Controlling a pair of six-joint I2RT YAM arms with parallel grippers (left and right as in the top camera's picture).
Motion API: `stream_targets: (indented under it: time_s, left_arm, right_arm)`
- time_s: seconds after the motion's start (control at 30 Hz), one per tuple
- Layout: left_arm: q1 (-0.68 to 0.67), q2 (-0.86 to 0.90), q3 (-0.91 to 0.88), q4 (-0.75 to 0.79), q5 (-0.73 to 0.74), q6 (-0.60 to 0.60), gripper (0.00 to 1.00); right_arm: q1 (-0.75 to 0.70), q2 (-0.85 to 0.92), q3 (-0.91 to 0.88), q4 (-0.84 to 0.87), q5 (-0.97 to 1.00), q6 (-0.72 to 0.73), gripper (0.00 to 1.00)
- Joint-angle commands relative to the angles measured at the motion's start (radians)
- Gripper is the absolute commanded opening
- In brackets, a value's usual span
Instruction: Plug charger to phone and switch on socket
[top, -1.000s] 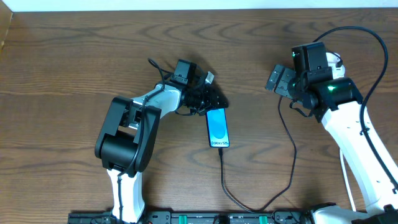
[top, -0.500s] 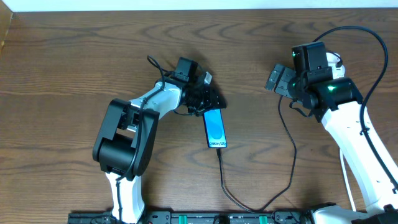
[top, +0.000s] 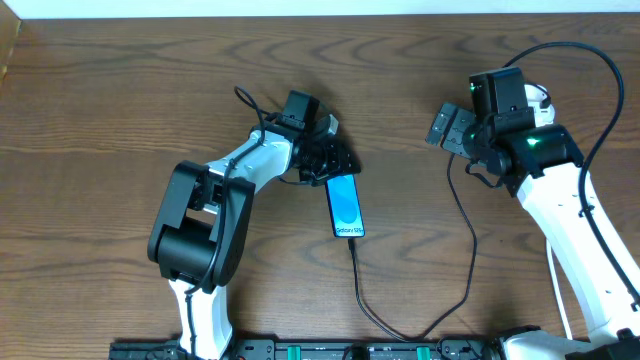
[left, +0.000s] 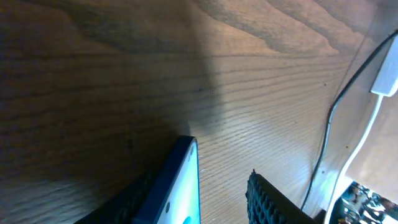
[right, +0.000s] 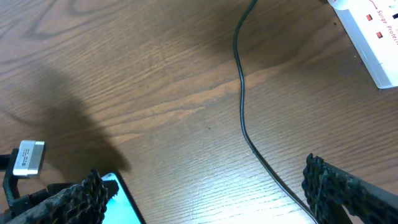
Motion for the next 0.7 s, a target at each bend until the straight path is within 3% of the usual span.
stream_targets:
  time_s: [0.0, 0.67]
  left_arm:
    - [0.006, 0.055, -0.038, -0.037, -0.22, 0.006, 0.5]
    - [0.006, 0.055, -0.038, -0.055, -0.286, 0.006, 0.51]
  right_arm:
    - [0.002, 0.004, -0.008, 0.003, 0.005, -0.018, 0.99]
    - [0.002, 0.004, -0.008, 0.002, 0.005, -0.018, 0.99]
